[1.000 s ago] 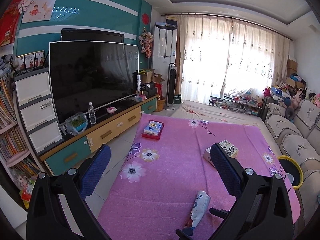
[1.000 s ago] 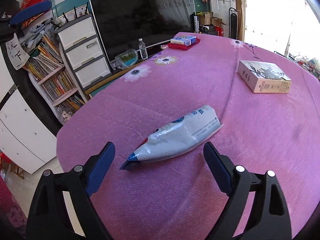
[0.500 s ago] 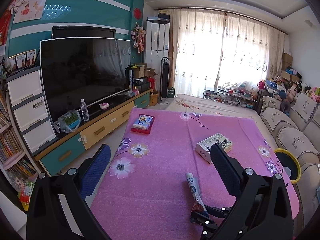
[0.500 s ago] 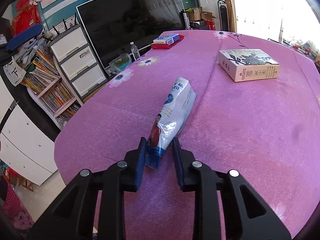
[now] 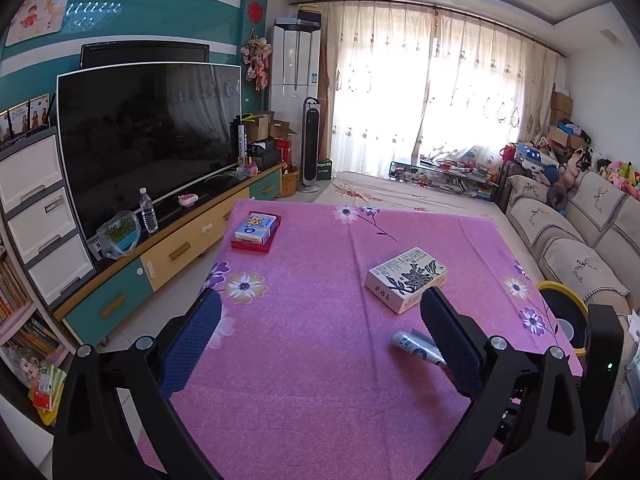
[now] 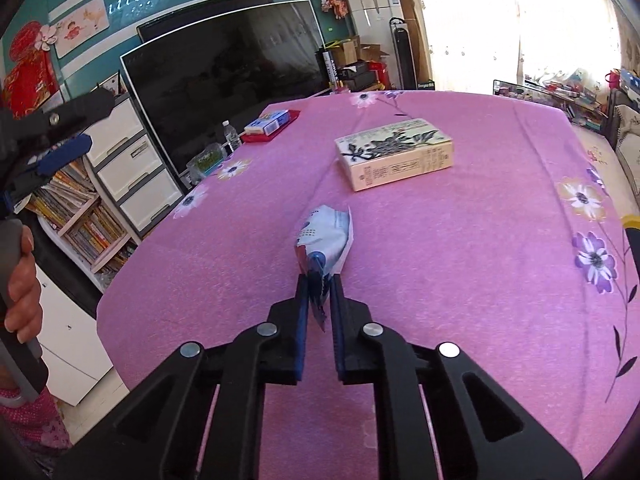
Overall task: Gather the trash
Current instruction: 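Carry the tube over the bin and open the right tool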
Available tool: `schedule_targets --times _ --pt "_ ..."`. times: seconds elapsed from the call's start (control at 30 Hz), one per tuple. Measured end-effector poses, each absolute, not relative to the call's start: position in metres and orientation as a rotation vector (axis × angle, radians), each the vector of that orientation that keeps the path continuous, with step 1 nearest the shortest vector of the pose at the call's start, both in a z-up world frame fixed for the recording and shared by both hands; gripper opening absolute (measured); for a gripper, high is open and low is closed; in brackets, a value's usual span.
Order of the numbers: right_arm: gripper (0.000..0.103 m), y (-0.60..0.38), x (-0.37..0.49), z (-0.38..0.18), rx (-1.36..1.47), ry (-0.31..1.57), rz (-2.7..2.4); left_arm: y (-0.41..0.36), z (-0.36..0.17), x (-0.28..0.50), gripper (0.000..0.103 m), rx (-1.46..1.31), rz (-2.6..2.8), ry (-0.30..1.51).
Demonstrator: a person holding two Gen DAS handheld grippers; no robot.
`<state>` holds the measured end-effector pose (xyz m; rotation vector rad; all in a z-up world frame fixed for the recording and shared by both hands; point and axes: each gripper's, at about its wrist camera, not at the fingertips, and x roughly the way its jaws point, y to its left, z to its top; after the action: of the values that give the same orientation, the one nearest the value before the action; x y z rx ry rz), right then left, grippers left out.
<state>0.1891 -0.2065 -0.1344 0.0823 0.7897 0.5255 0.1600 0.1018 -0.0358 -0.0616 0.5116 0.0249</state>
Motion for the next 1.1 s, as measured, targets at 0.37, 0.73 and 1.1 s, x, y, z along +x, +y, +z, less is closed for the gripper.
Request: schedule_targets --times 0.37,0.73,1.1 --pt "0.009 -0.267 0.188 -0.112 0.138 0.693 0.490 0.062 -0.042 0.186 0.098 -0.032 -0.031 0.527" --pt "0.009 -0.434 0.214 -0.105 0.205 0.628 0.020 0.019 -0.058 0.228 0.098 0.018 -0.119 0.577" --pt "0.051 -0.530 0.263 -0.160 0.278 0.723 -0.240 -0.008 -0.081 0.278 0.098 0.083 -0.249 0.639"
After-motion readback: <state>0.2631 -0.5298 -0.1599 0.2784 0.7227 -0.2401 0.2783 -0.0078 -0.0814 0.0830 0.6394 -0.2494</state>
